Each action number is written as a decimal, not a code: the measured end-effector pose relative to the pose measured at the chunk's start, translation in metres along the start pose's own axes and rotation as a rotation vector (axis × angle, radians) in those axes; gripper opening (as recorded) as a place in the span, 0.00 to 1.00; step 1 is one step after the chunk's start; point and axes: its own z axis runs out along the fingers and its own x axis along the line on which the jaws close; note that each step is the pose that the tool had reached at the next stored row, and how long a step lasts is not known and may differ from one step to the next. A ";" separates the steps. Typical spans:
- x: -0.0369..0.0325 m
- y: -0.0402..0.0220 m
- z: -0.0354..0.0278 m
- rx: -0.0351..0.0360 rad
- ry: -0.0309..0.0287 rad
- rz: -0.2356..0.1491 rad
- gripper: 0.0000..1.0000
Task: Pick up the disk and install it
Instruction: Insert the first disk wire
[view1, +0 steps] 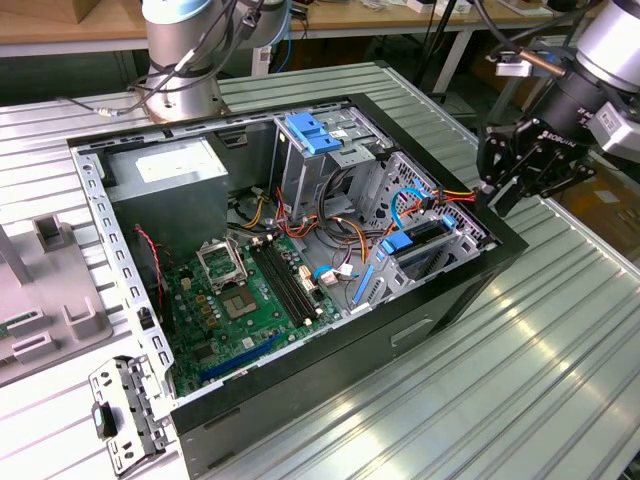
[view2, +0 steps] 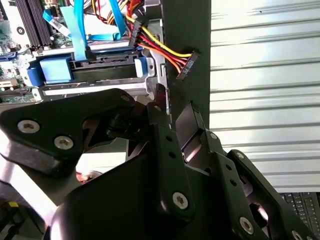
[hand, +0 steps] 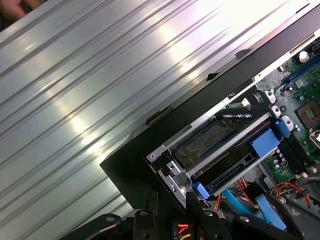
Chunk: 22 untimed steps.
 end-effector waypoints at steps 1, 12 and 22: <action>0.0003 -0.0008 0.0005 -0.0001 0.0001 0.000 0.36; 0.0028 -0.0111 0.0049 0.0287 -0.0224 -0.002 0.36; 0.0004 -0.0231 0.0082 0.0294 -0.0233 -0.008 0.36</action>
